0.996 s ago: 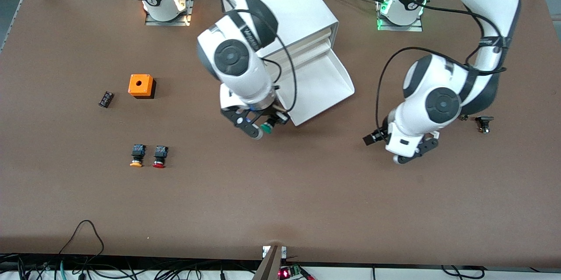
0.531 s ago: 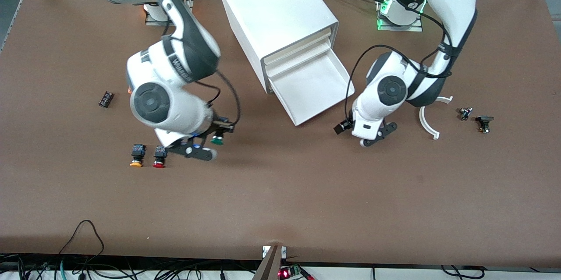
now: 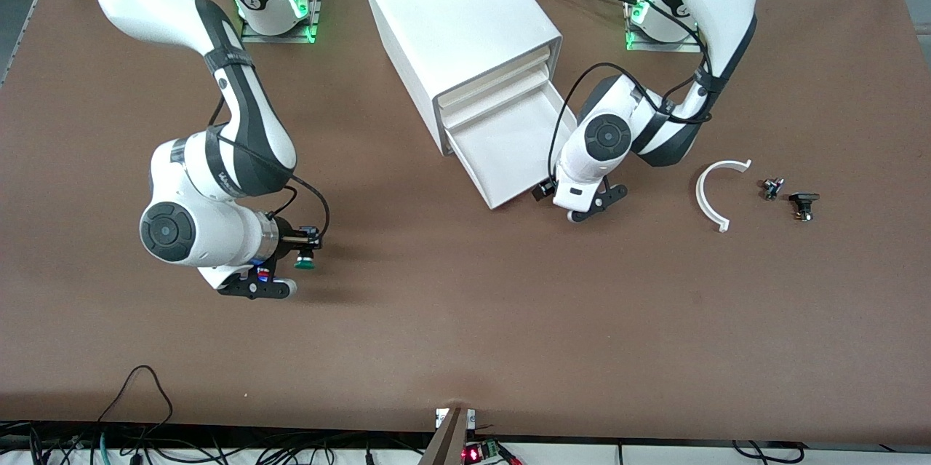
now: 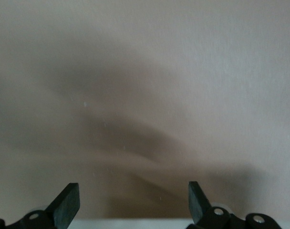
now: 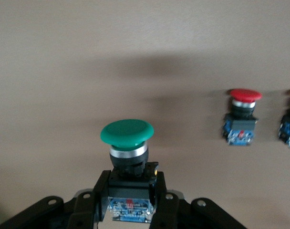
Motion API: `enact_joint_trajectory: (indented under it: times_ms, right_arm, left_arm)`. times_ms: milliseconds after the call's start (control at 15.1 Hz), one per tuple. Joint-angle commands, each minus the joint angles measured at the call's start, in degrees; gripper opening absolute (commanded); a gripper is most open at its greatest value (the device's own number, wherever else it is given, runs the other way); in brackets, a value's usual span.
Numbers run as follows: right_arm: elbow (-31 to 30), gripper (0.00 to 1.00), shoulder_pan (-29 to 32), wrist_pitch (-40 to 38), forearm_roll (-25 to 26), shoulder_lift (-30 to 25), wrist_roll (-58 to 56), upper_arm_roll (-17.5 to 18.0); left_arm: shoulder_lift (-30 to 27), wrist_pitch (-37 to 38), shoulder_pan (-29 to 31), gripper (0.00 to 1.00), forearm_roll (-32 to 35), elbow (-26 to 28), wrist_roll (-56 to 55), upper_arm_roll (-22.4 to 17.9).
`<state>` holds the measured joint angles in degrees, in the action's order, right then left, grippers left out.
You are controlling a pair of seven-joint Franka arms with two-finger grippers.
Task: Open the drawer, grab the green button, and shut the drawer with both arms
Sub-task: 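Lower the button with the right gripper while the left gripper shuts the drawer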
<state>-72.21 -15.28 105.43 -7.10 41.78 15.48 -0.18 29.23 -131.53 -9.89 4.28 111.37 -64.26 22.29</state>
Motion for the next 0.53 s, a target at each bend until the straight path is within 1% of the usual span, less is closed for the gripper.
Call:
enact_joint_trajectory:
  times_ms: [0,265,465]
  right_arm:
    - [-5.3,0.0,1.12,5.91,2.35,-0.56,-1.85,0.71]
    - [-10.84,0.0,2.62,12.77,2.36,-0.21,-3.34,0.71]
    - [-11.9,0.0,2.89,15.07,2.36,0.58,-3.96,0.71]
  left_arm:
    - [-0.57,-0.75,-0.3,1.0,1.7,1.39,-4.81,2.66]
    - [-0.92,-0.48,-0.04,1.0,1.7,3.15,-6.84,6.7]
    - [-0.92,-0.4,-0.21,1.0,1.61,4.47,-8.07,8.9]
